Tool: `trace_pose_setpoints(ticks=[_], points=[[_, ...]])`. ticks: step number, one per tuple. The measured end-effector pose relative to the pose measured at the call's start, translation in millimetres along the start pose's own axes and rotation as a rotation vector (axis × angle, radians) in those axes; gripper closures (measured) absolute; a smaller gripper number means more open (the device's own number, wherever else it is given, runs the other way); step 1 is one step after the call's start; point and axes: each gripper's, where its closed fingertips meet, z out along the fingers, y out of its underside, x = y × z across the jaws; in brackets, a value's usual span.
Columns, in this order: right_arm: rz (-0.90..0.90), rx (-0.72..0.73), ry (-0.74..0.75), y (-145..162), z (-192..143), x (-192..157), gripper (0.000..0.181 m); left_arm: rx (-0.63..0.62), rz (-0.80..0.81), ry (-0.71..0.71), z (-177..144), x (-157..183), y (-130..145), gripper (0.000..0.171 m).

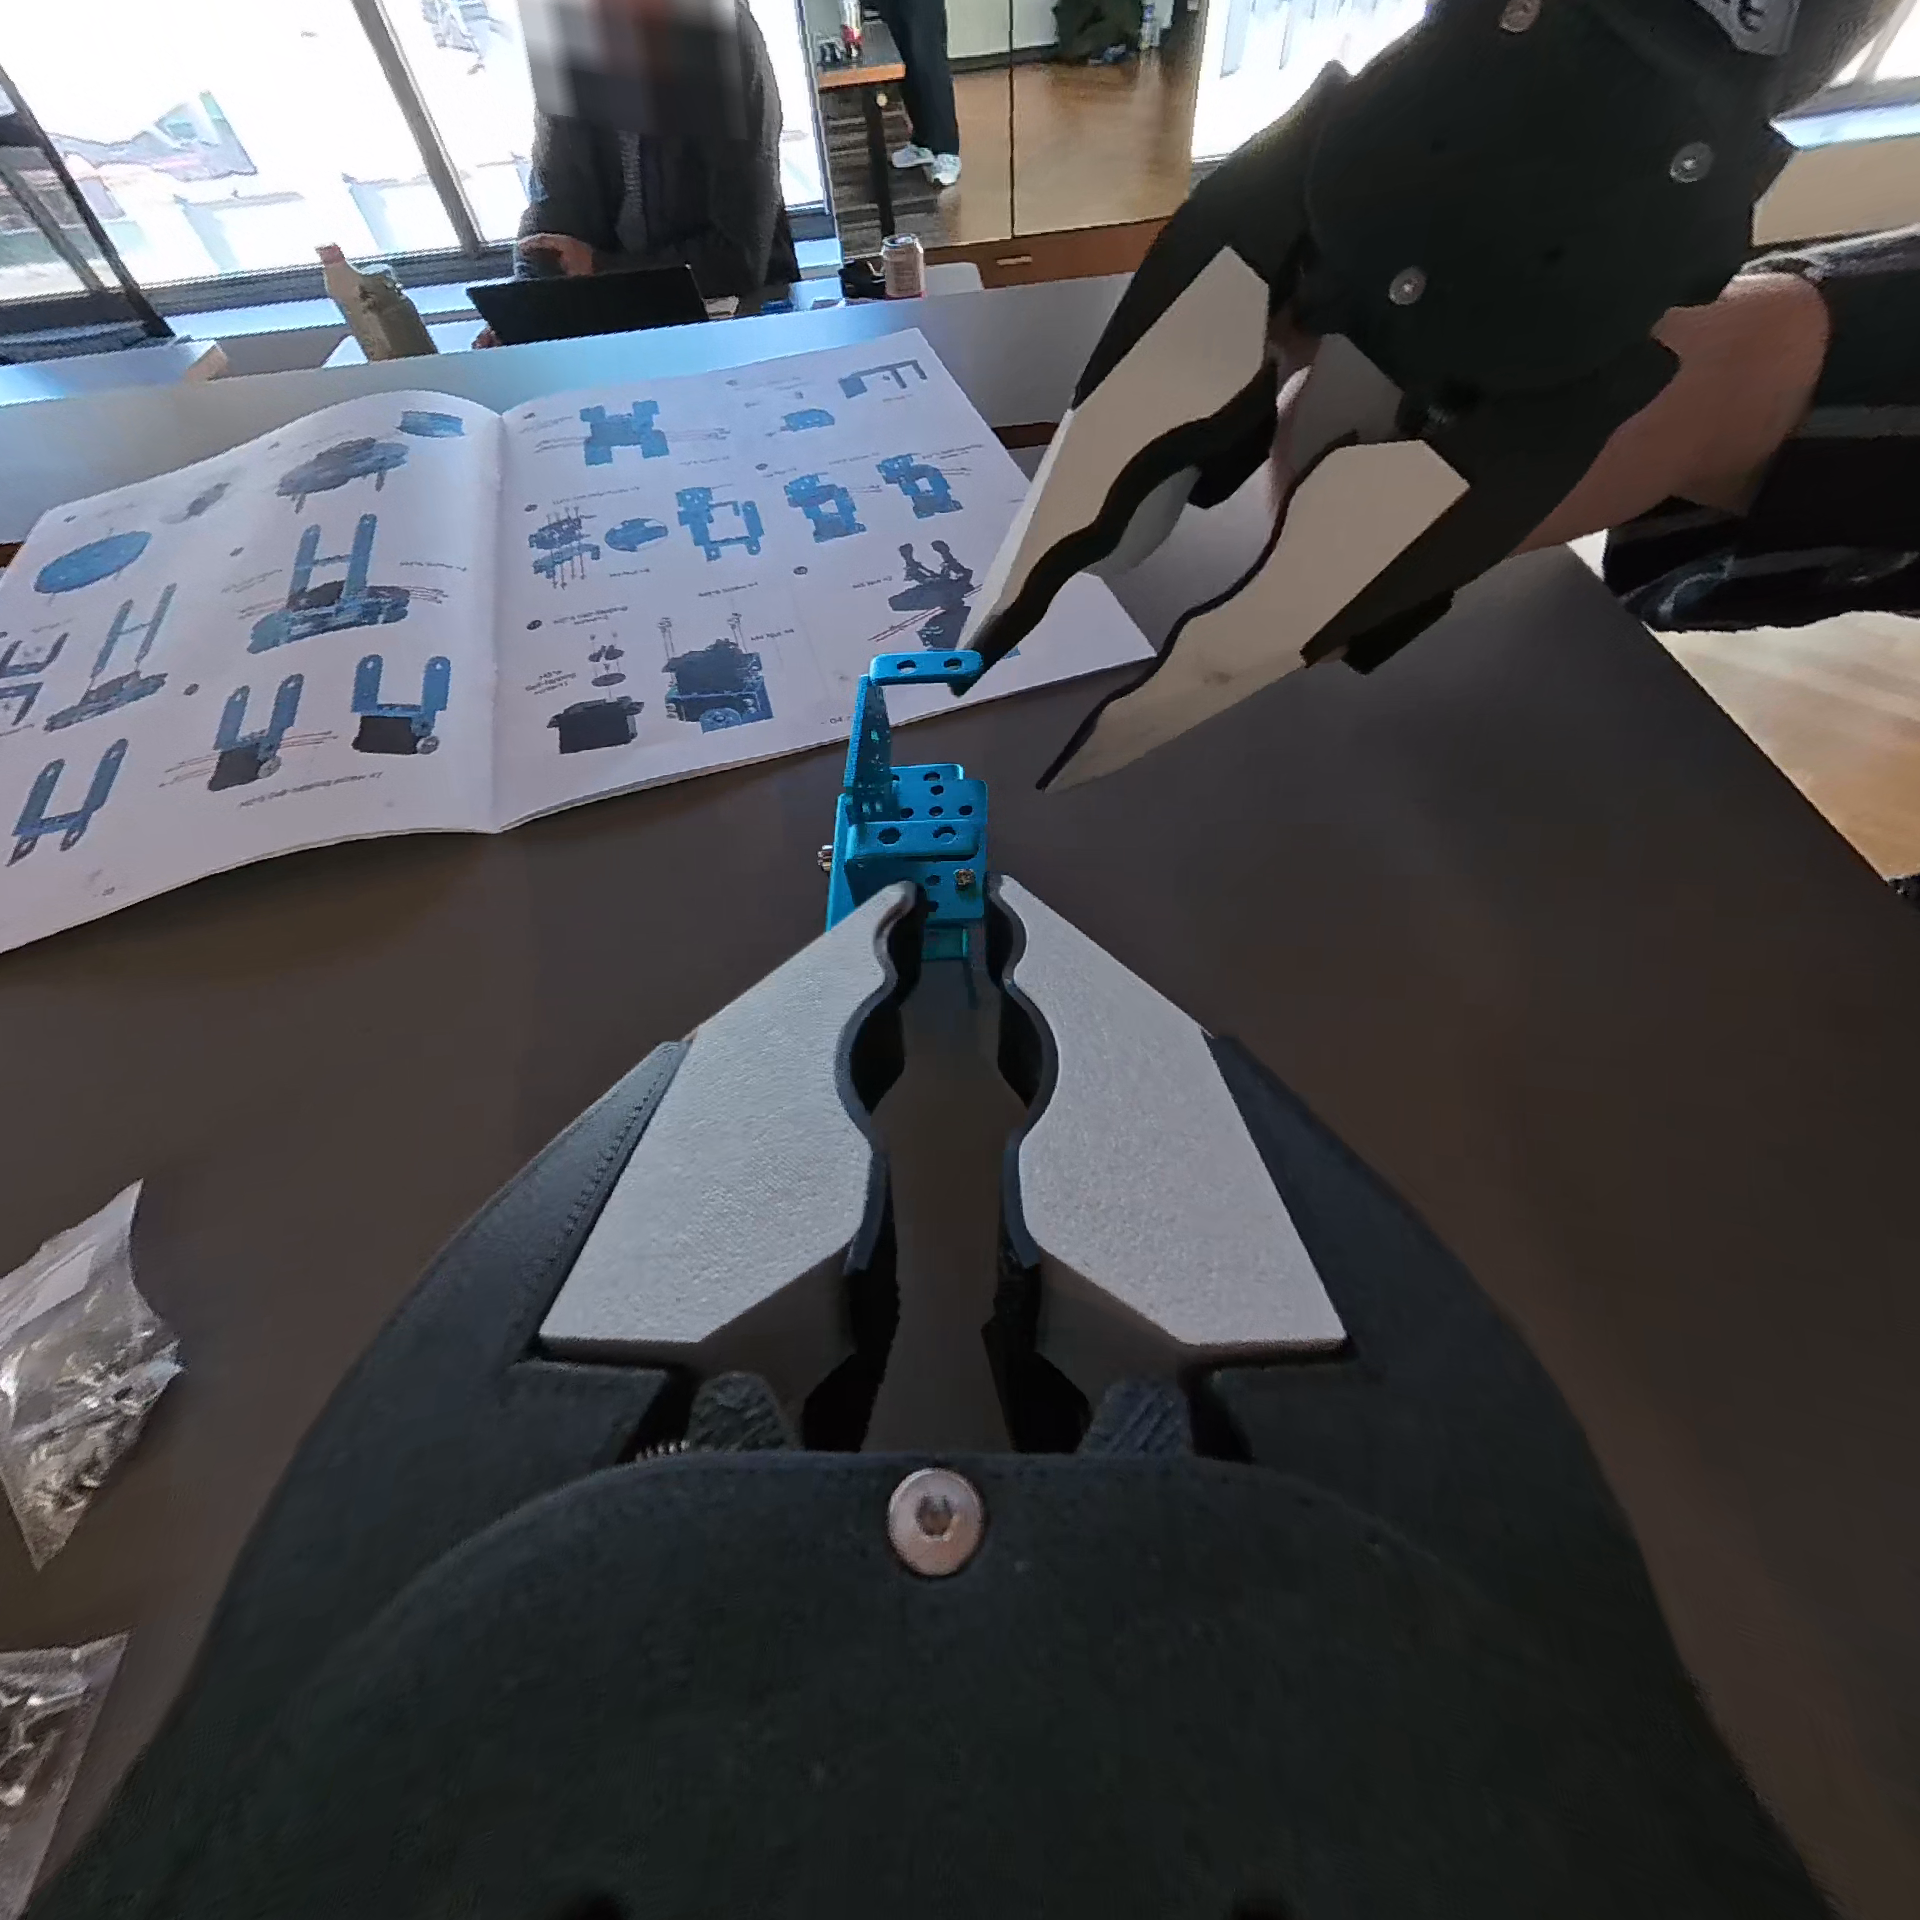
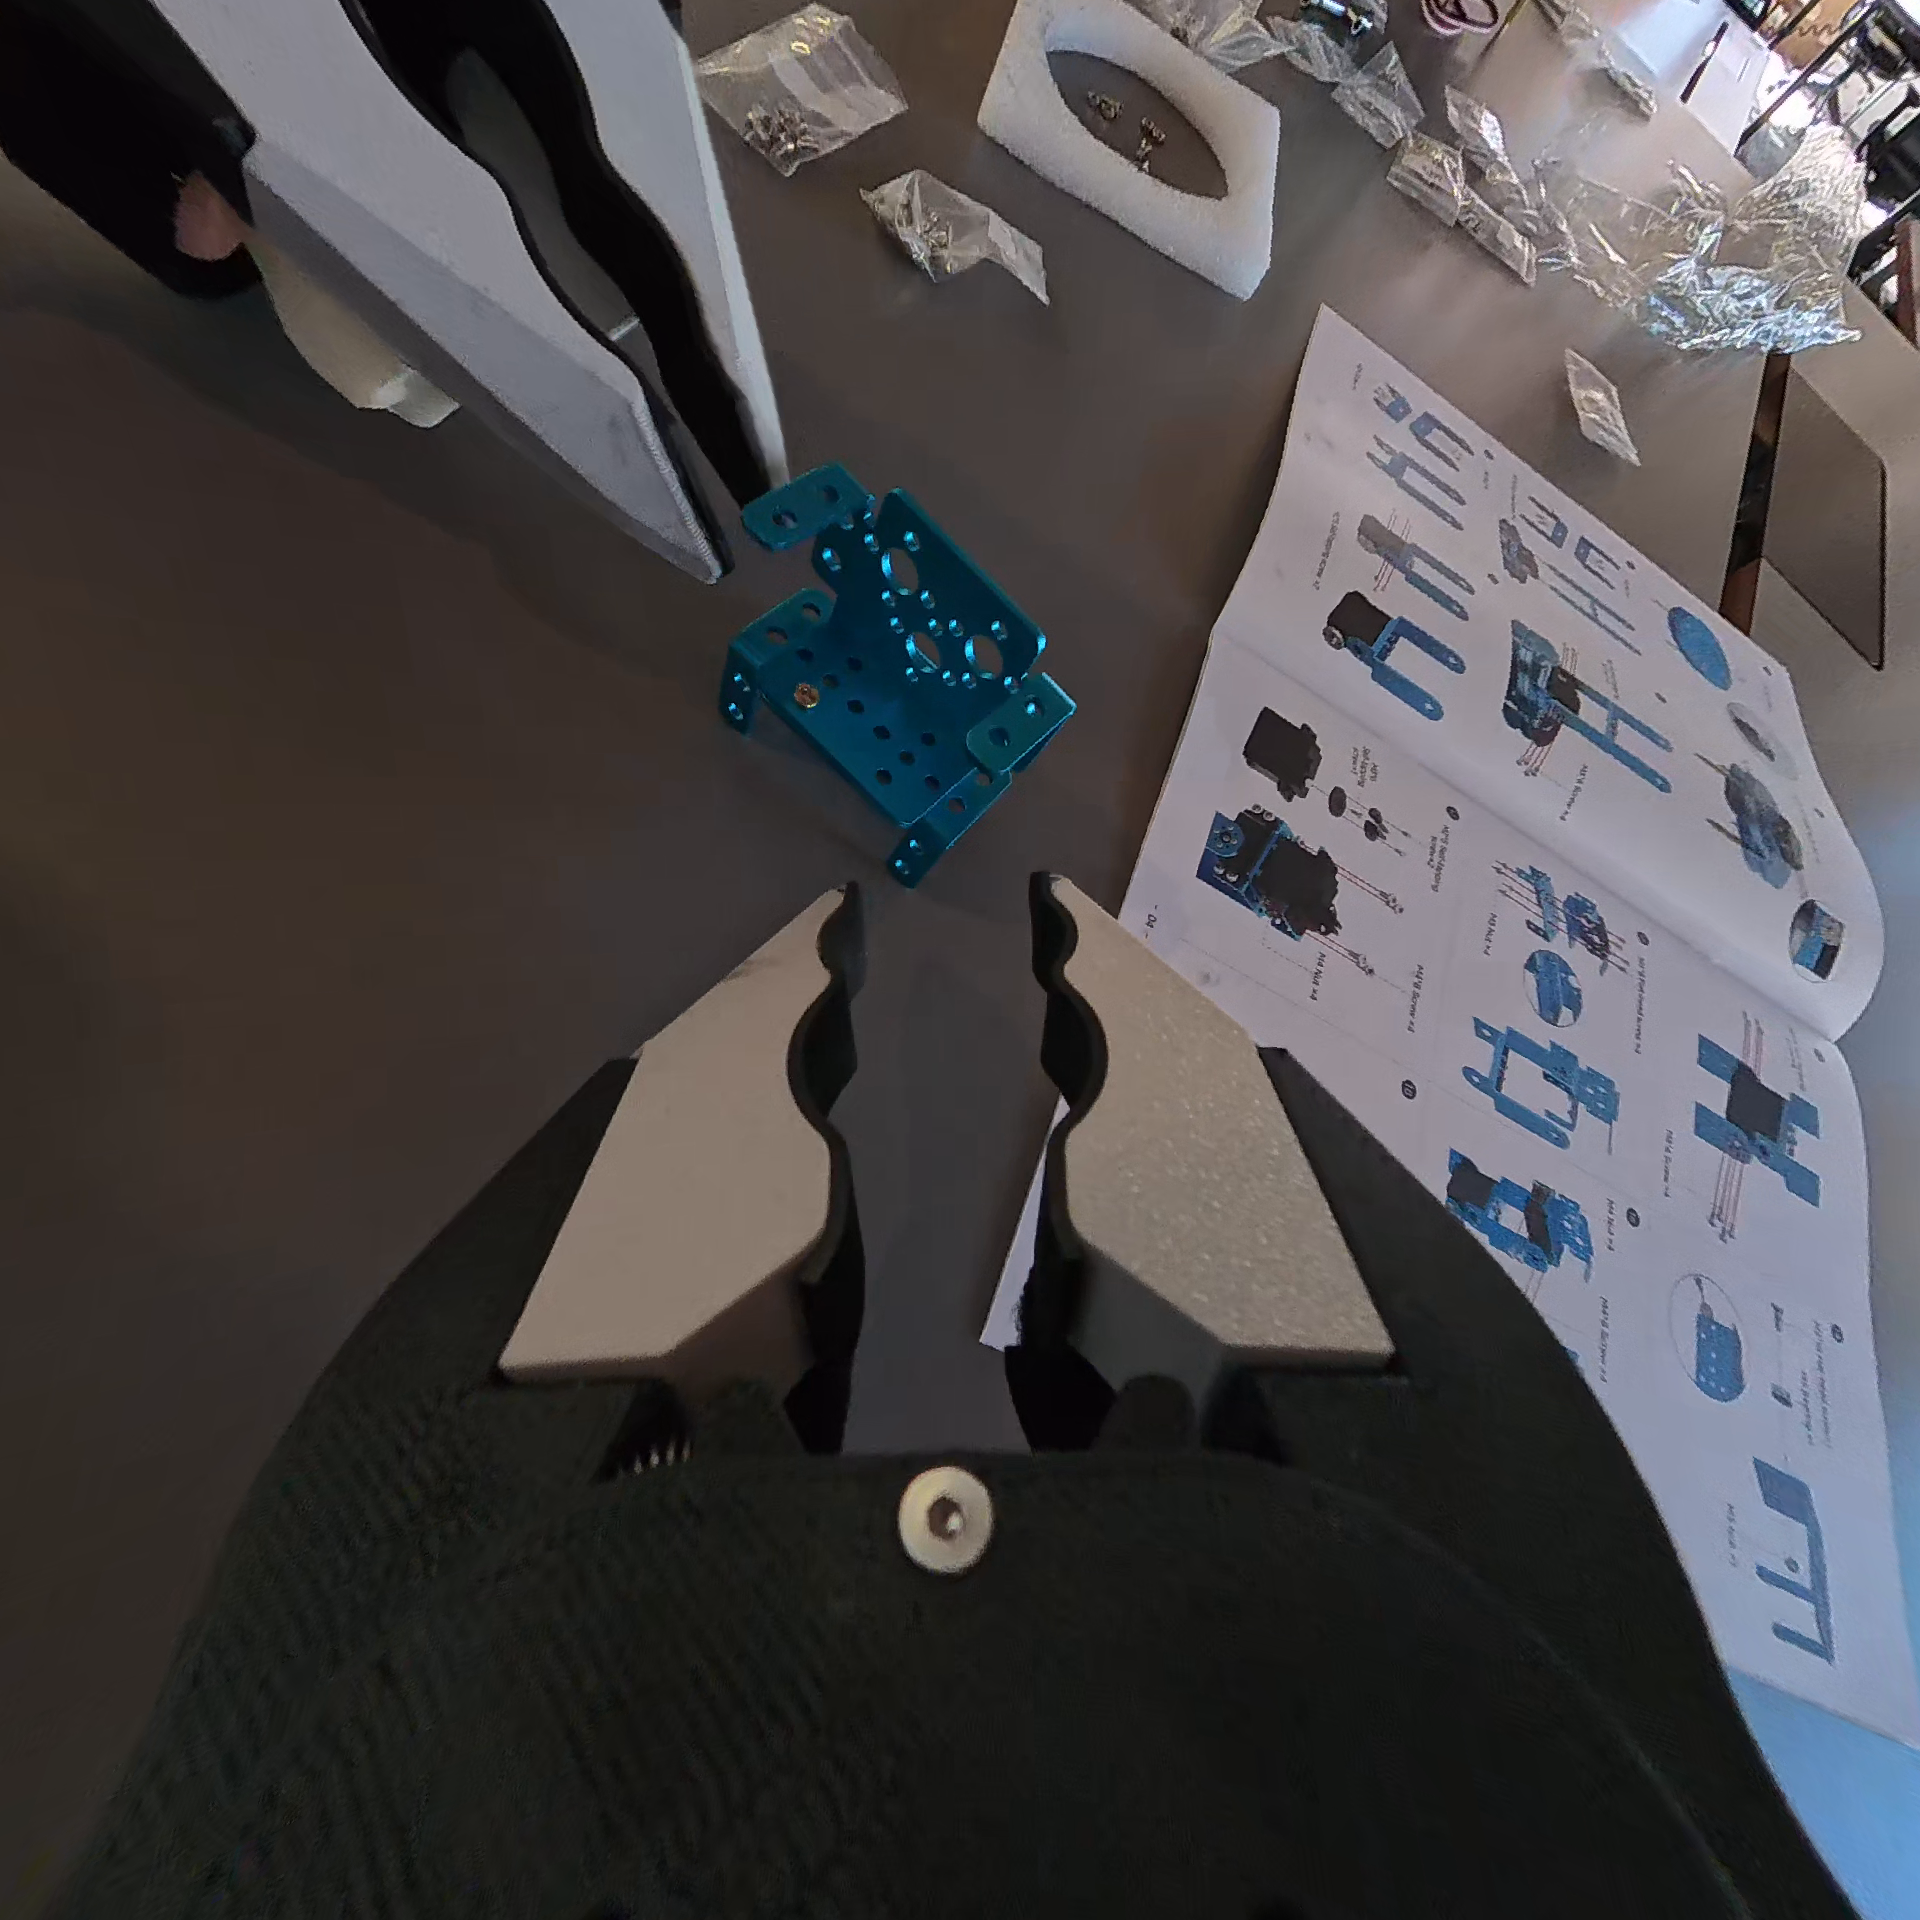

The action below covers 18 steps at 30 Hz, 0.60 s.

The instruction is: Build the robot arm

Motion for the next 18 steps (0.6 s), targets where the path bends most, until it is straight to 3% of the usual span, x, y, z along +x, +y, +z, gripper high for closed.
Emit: trace_pose_setpoints(ticks=[5, 9, 18], points=[[-0.007, -0.003, -0.005, 2, 1, 1, 0.149, -0.016, -0.001, -0.038, -1, -5, 3, 0.154], [-0.006, 0.001, -0.025, 2, 4, 2, 0.148, -0.001, -0.009, -0.063, -2, -9, 1, 0.138], [-0.084, 0.010, -0.048, -2, 9, 2, 0.142, -0.125, 0.101, -0.141, 10, -9, 16, 0.127]])
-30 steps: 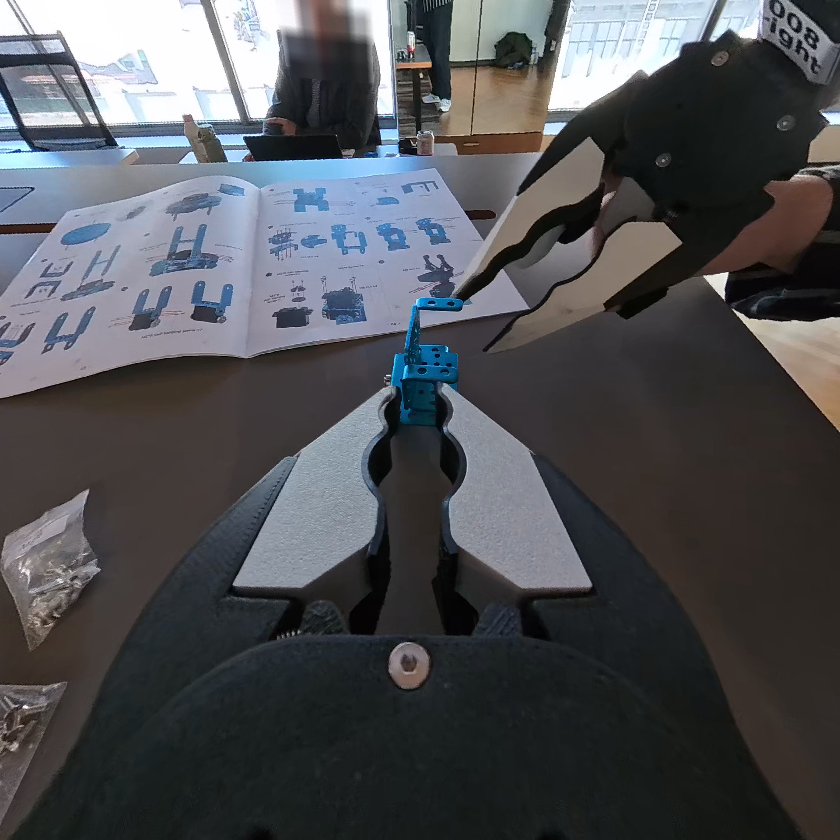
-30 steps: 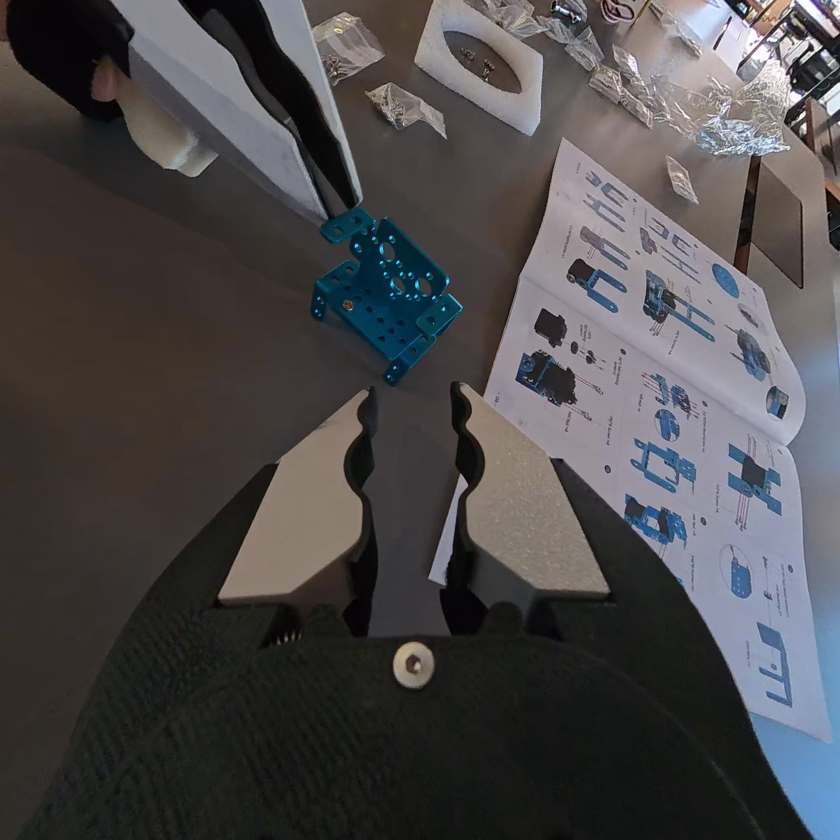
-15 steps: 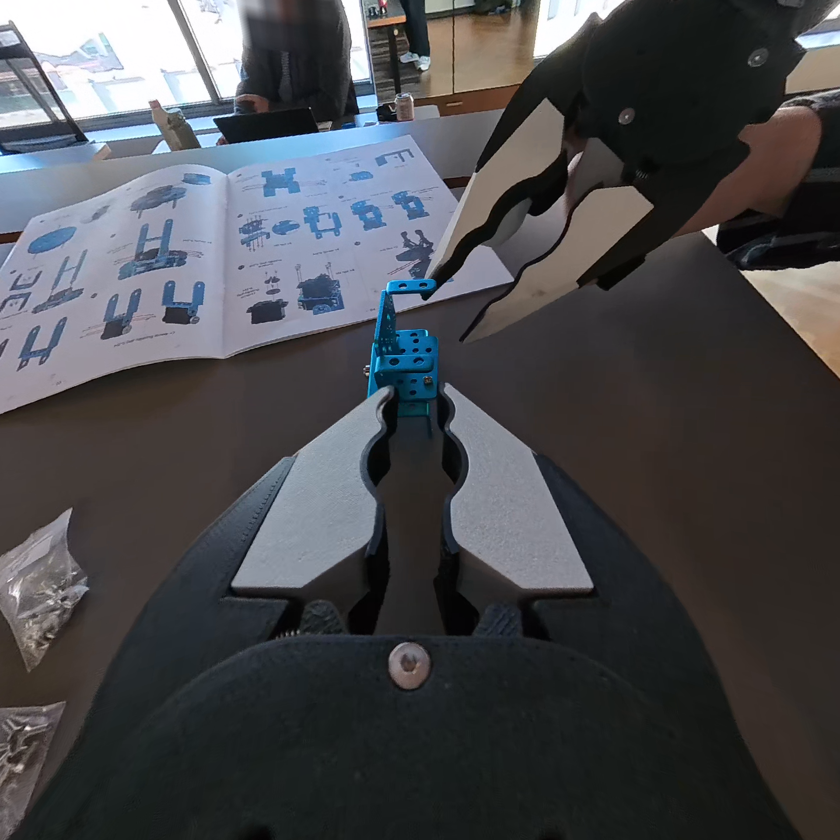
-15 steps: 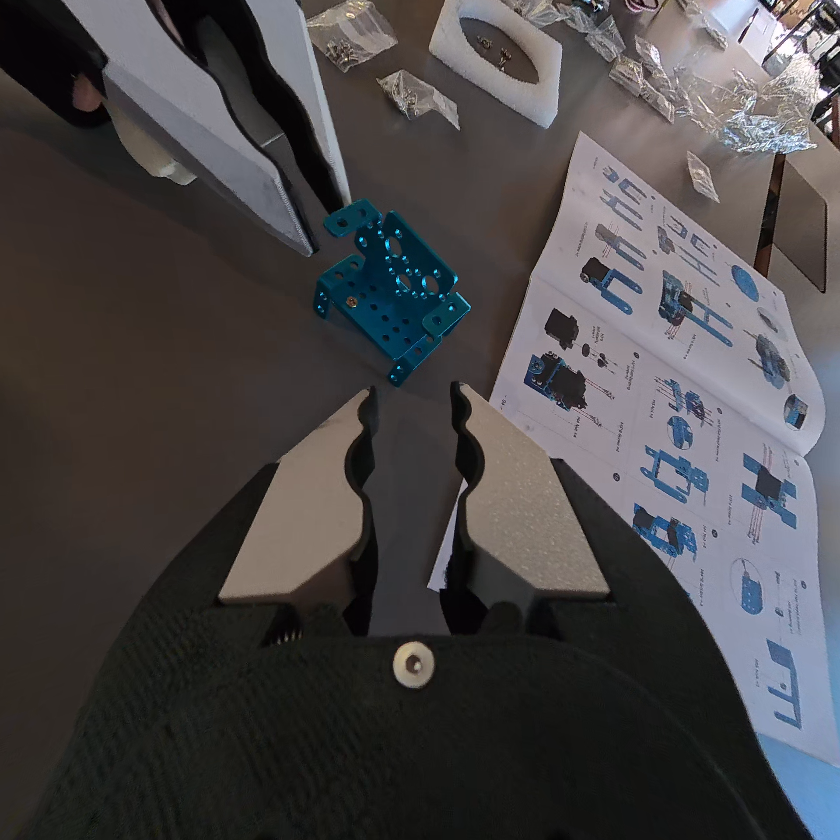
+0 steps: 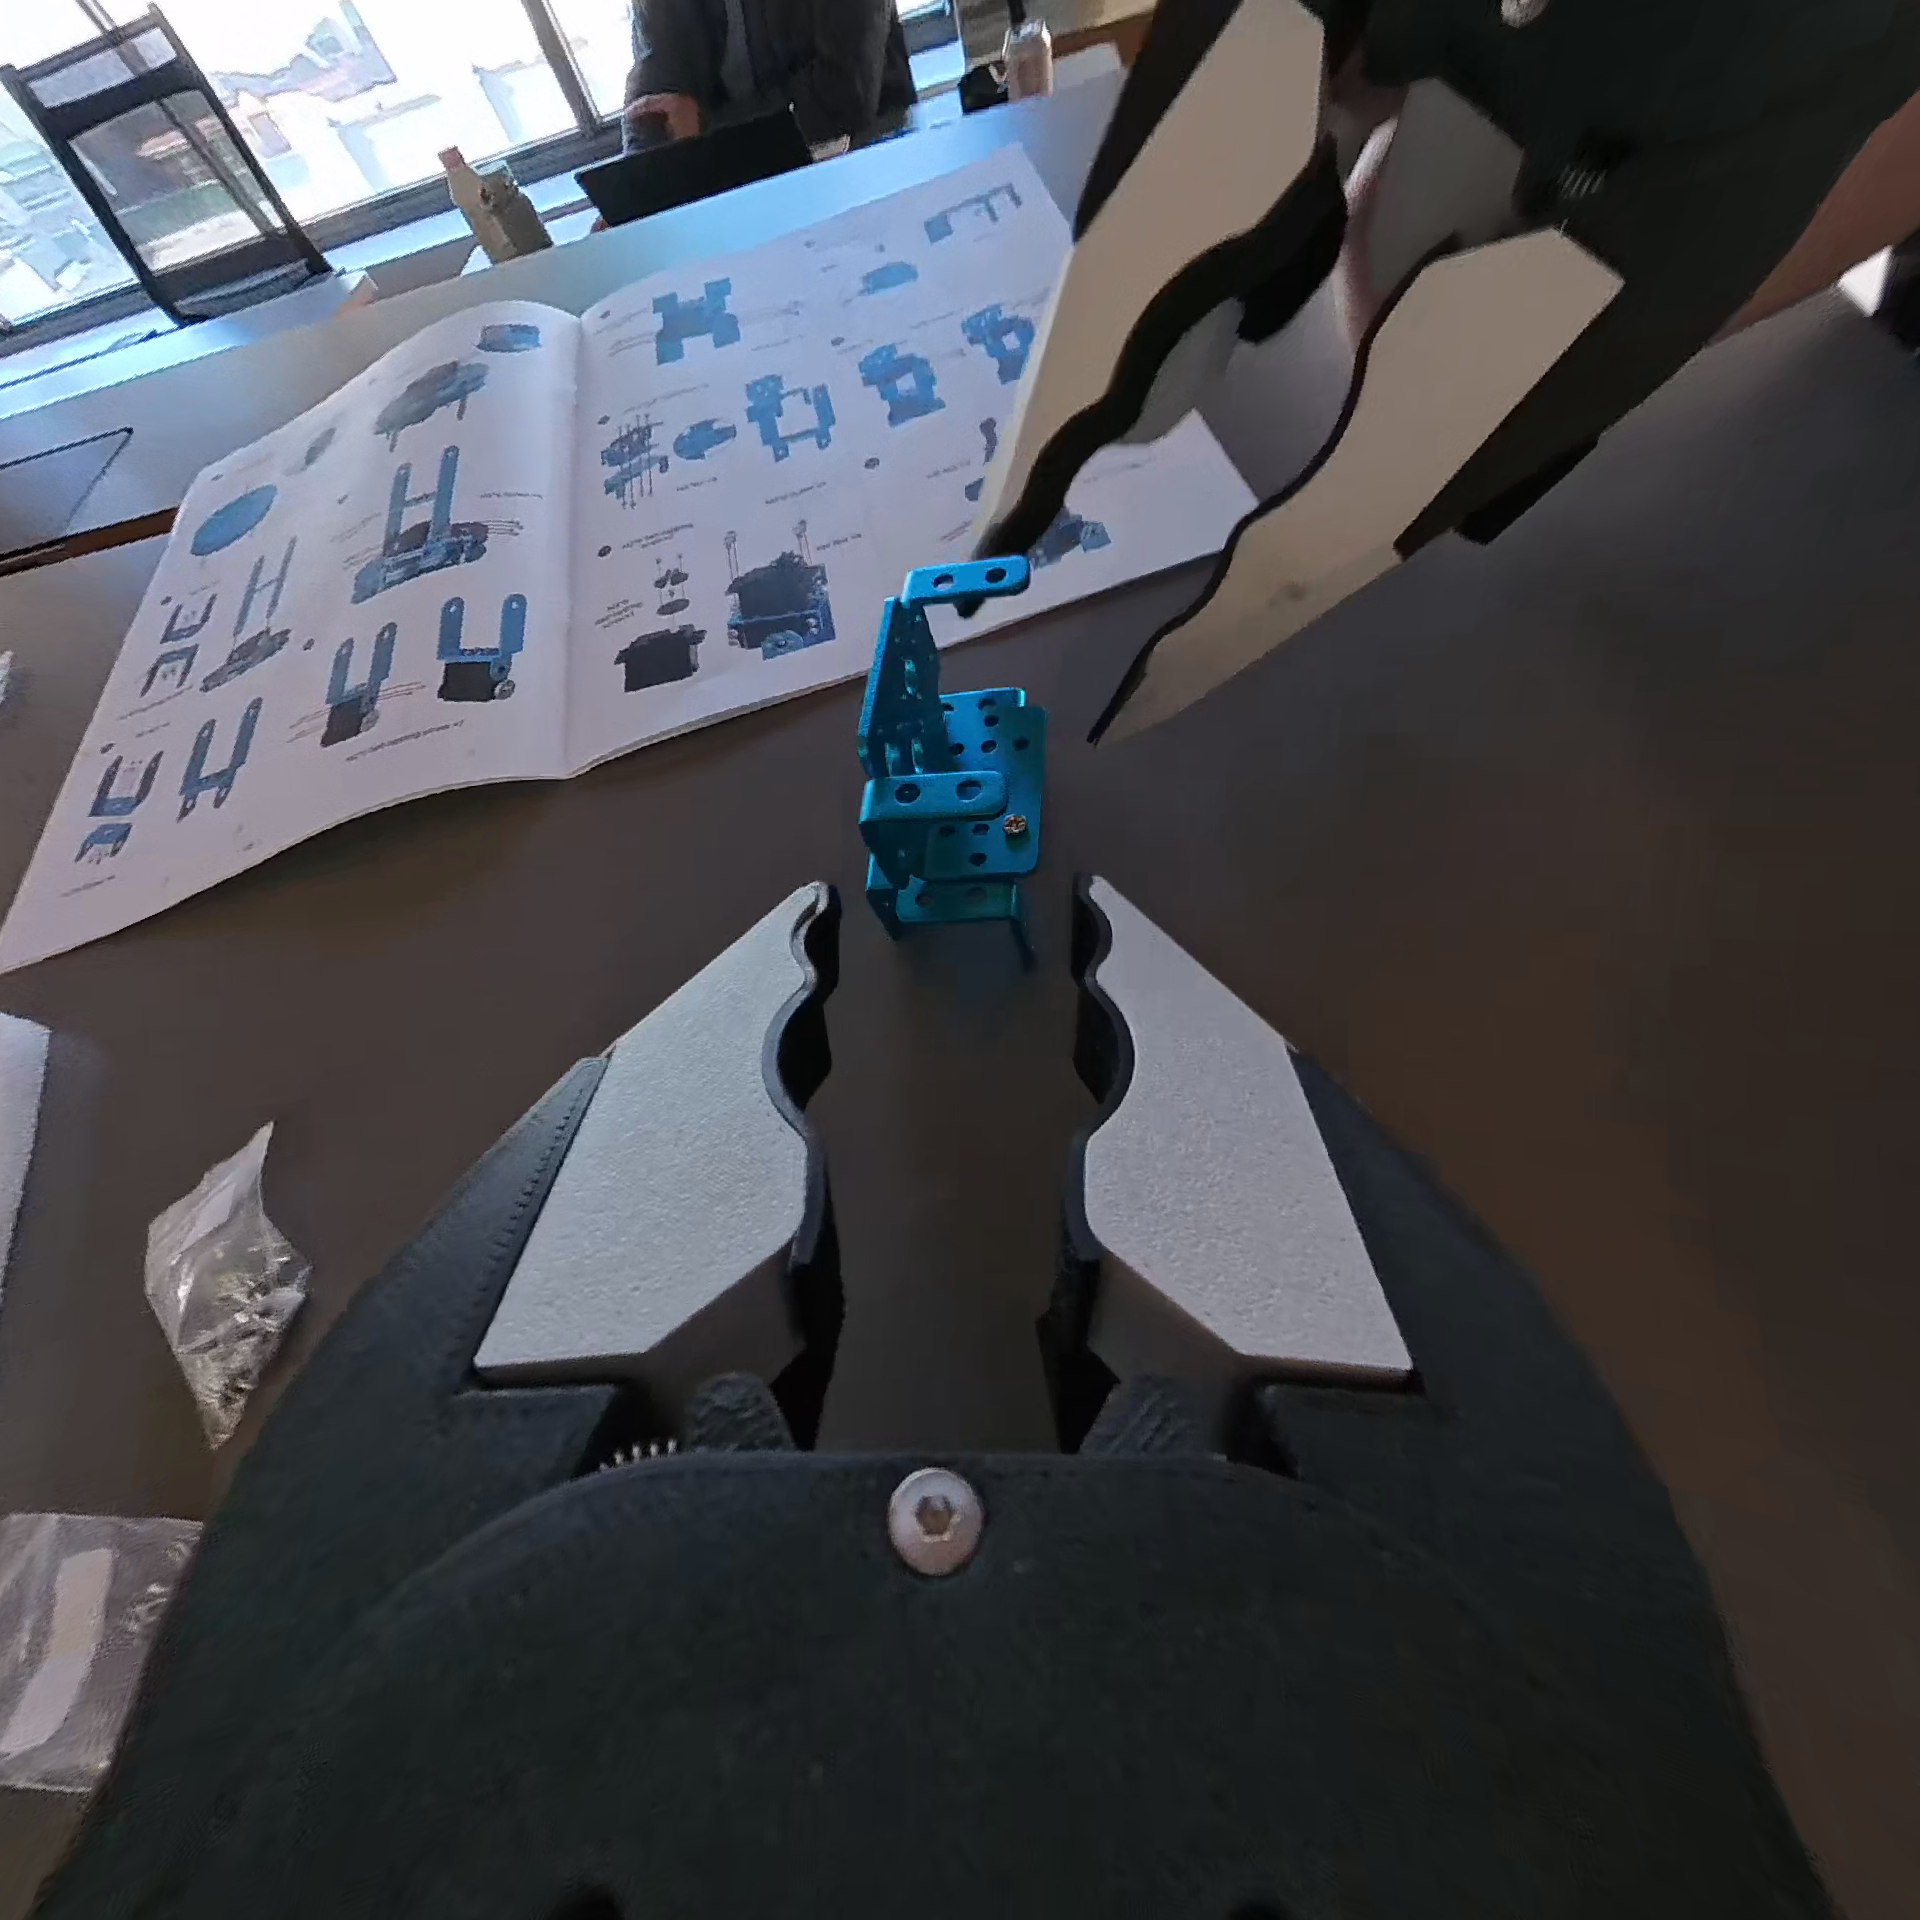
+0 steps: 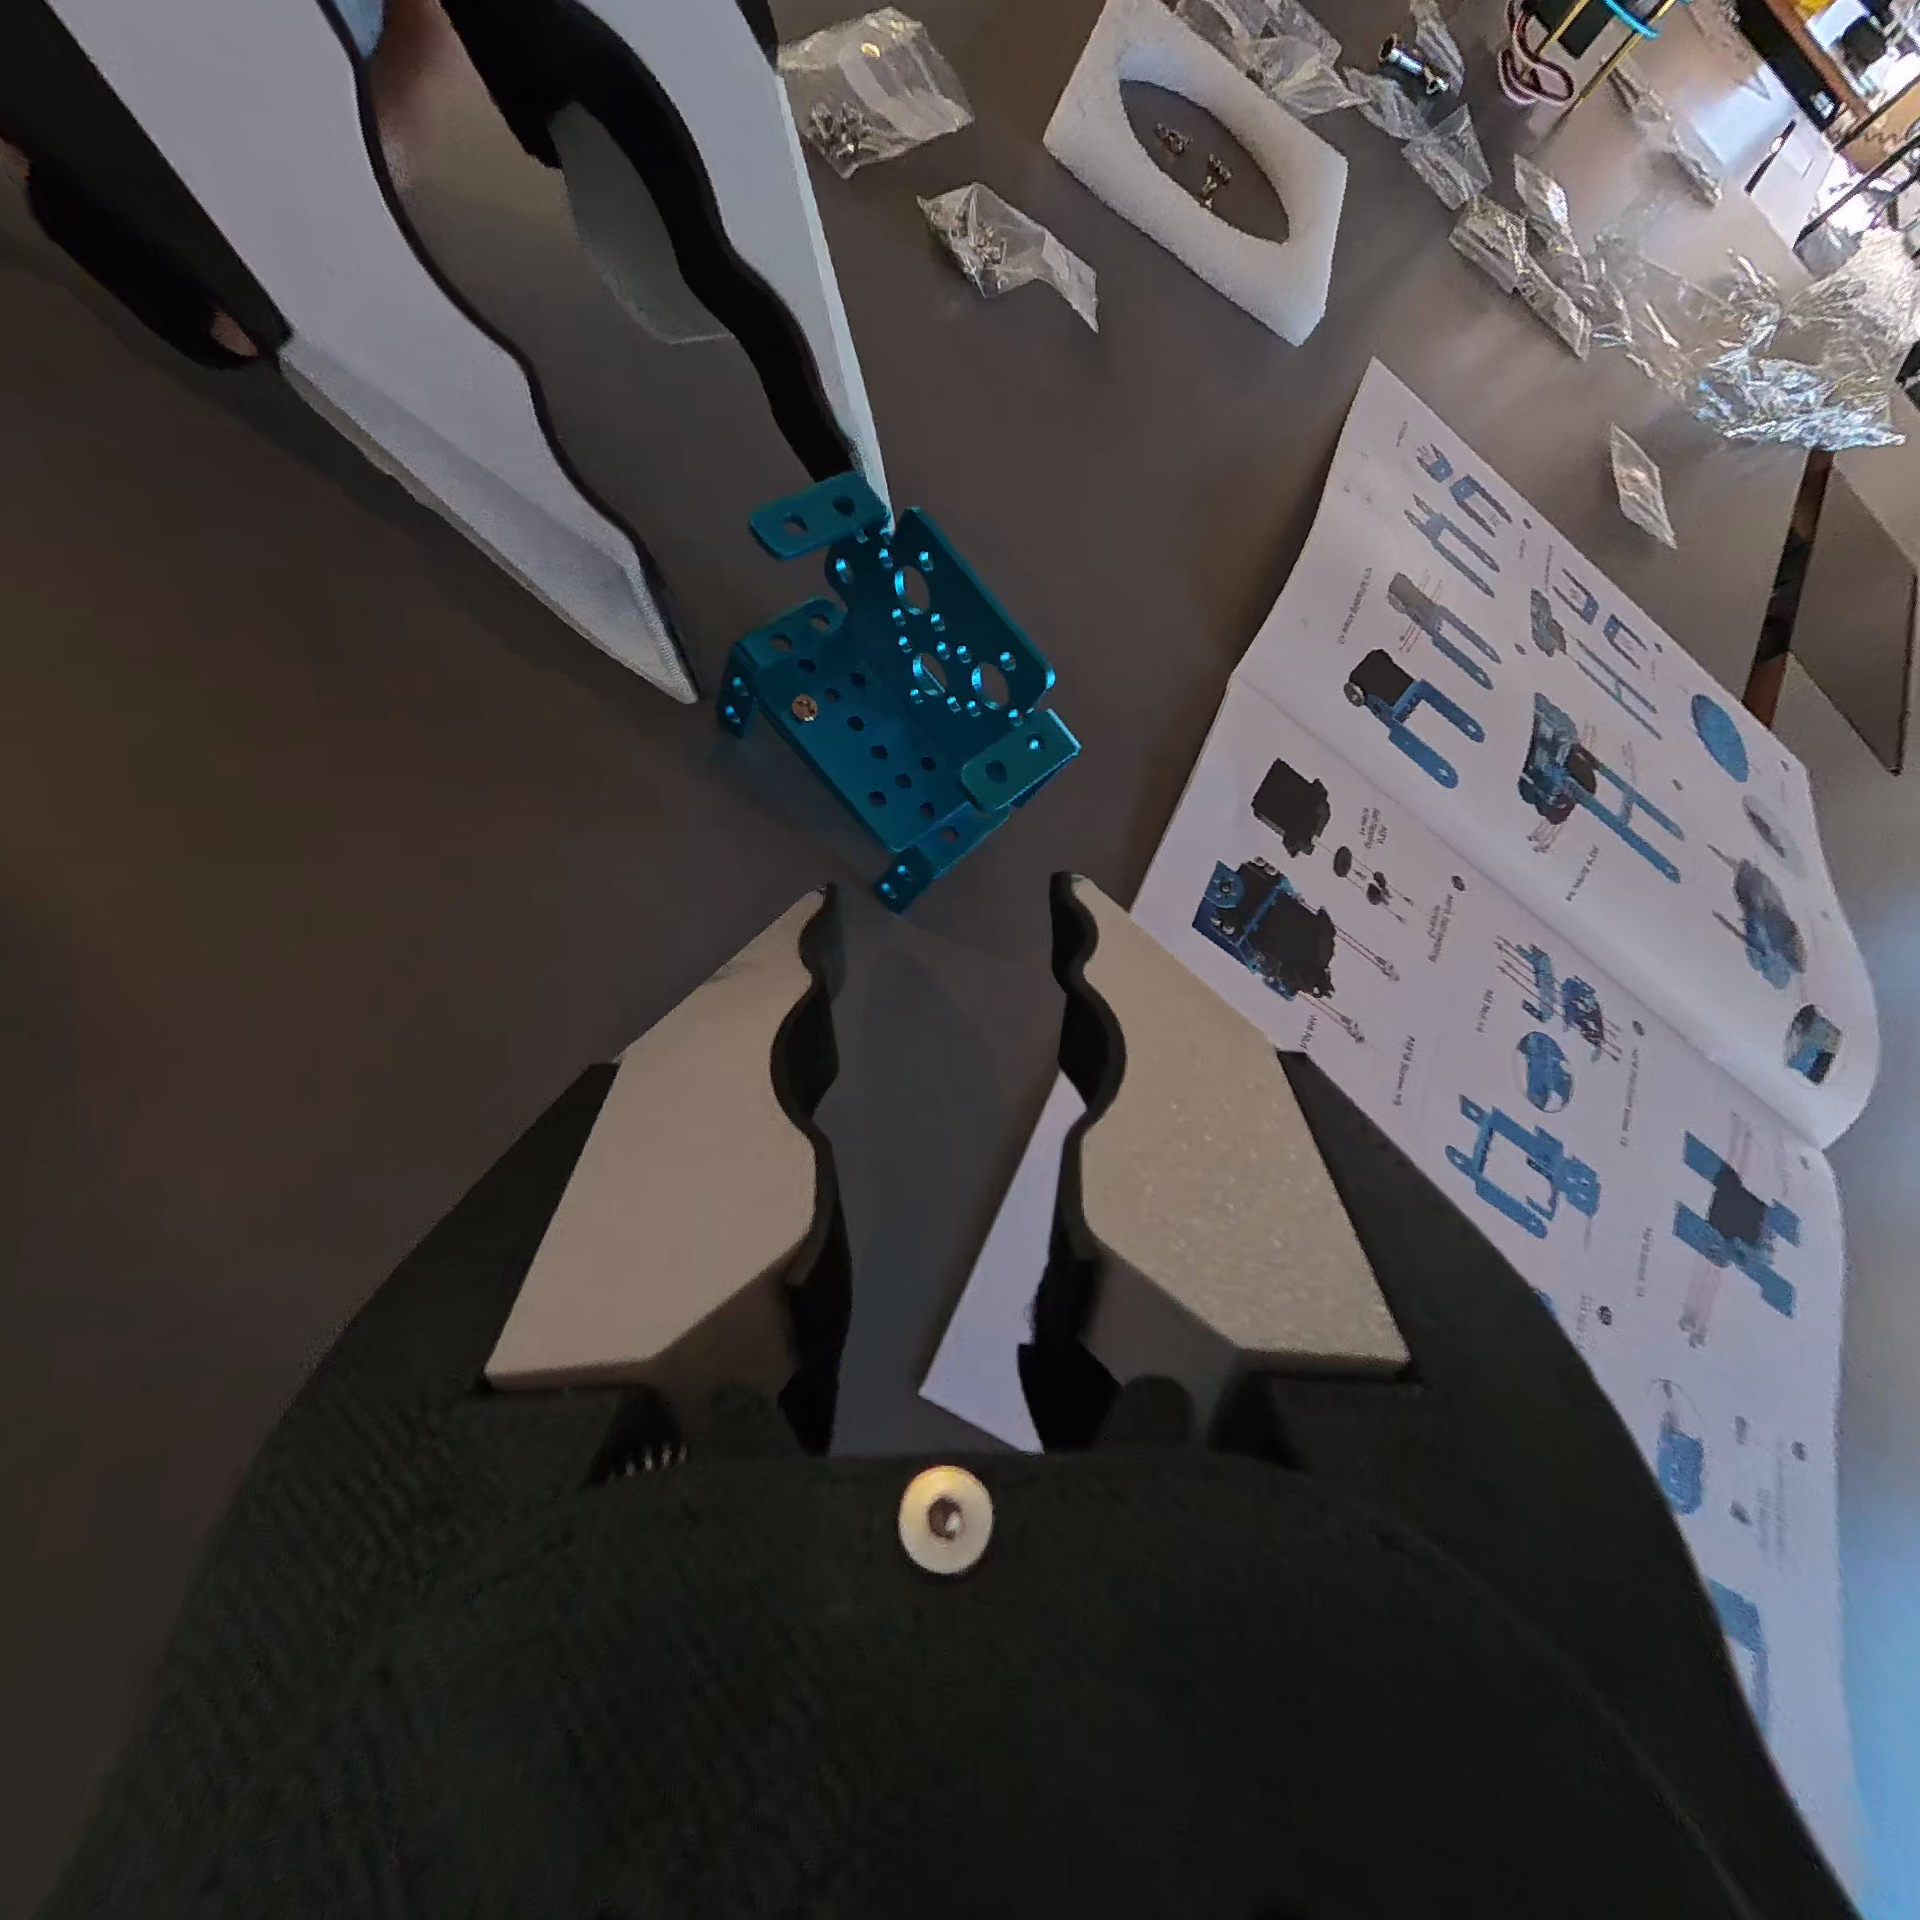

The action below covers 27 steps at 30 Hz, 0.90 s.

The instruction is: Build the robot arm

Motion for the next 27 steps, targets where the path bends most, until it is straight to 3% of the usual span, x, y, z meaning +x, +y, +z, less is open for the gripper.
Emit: trace_pose_setpoints(ticks=[9, 15, 20, 27], points=[[-0.193, 0.031, -0.072, 0, 10, -1, 0.133, -0.067, 0.147, -0.120, 11, 0, 5, 0.132], [-0.069, 0.044, -0.106, 0, 16, 5, 0.134, -0.089, 0.161, -0.139, 13, -2, 8, 0.138], [0.086, -0.022, -0.145, 11, 13, 2, 0.136, -0.095, 0.168, -0.156, 13, -3, 9, 0.132], [0.433, 0.024, -0.390, 9, 2, -10, 0.137, -0.007, 0.068, -0.103, 0, 3, -1, 0.123]])
